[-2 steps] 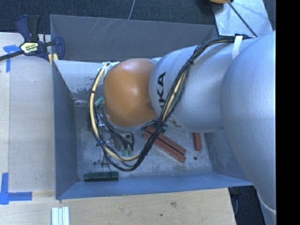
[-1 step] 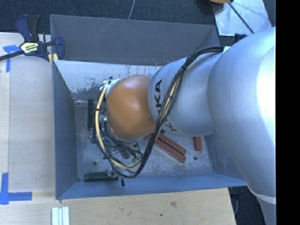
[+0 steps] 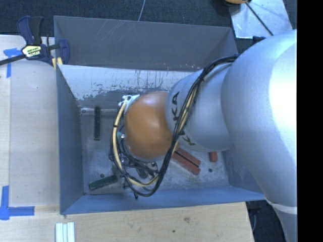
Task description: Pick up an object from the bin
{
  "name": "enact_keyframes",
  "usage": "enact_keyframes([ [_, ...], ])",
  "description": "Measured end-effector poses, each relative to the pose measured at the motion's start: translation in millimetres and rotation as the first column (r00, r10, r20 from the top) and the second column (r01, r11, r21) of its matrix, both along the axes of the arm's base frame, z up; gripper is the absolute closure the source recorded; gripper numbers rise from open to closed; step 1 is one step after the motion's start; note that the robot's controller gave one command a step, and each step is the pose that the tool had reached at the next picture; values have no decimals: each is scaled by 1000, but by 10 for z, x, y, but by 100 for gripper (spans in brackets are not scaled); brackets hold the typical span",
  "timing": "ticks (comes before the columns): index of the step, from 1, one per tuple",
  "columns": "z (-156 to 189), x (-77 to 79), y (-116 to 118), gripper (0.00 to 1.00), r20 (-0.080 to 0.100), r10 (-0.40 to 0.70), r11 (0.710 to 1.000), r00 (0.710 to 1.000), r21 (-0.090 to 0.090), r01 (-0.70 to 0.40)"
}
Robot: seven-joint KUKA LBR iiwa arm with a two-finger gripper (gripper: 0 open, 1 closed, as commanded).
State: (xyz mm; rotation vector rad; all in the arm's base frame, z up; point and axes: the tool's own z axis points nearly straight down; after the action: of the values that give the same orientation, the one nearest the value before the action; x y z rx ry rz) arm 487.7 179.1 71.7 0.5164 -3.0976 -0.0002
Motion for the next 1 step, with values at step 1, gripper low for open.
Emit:
enact_keyframes([
  [1,-11,9,-1,0,3,-2,1000,1000,1,2],
])
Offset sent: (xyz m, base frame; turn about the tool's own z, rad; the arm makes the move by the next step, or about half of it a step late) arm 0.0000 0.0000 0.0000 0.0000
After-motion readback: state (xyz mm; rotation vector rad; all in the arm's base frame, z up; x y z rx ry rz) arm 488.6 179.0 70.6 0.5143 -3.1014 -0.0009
